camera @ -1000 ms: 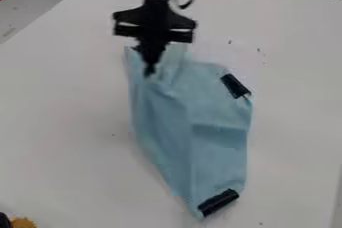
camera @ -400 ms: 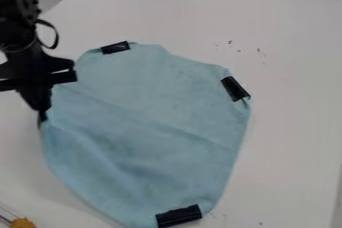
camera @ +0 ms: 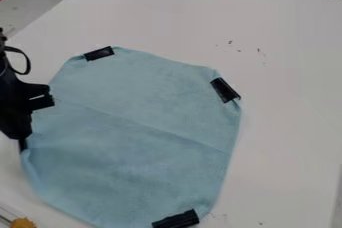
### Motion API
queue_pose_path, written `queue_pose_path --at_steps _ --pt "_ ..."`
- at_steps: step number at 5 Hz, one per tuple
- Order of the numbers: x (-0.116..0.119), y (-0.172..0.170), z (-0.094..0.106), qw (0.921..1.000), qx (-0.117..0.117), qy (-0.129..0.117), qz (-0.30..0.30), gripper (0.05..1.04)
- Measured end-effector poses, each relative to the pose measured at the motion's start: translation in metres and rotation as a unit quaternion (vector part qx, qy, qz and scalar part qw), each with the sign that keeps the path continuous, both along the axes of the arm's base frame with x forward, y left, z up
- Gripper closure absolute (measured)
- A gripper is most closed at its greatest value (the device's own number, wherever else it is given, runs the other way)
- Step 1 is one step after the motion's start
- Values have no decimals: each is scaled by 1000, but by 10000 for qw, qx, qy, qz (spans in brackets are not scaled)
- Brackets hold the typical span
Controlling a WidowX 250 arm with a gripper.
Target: Unfold the cloth from top right to bottom left
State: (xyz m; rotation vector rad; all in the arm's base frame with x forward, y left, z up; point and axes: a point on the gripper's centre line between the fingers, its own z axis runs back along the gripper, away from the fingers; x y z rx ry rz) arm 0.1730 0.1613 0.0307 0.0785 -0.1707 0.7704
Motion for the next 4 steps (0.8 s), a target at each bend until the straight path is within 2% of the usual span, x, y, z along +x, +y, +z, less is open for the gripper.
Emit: queue_pose_path --at_steps 1,2,3,4 --pt "-5 2 6 9997 143 193 -108 567" --pt "0 5 21 9974 400 422 -436 265" --pt "6 7 35 9923 632 677 -821 79" --pt "15 2 46 9879 711 575 -1256 80"
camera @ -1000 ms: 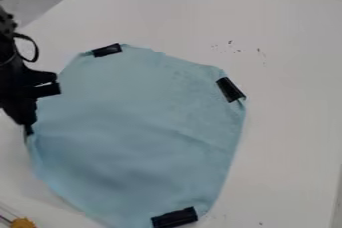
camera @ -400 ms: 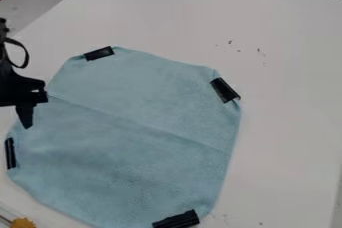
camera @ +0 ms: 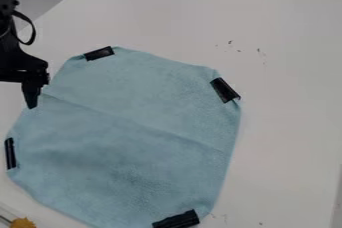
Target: Unfold the cloth from top right to bottom left
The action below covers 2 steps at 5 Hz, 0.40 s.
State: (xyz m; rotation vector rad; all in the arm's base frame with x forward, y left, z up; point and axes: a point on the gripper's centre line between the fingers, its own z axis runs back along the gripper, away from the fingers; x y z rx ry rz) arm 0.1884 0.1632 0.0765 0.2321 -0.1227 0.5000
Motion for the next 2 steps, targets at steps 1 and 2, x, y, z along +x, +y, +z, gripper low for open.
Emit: queue_pose_path --at_steps 1,2 --pt "6 -7 1 9965 -238 -346 -727 84" --pt "3 -17 -1 9929 -420 -482 -998 84"
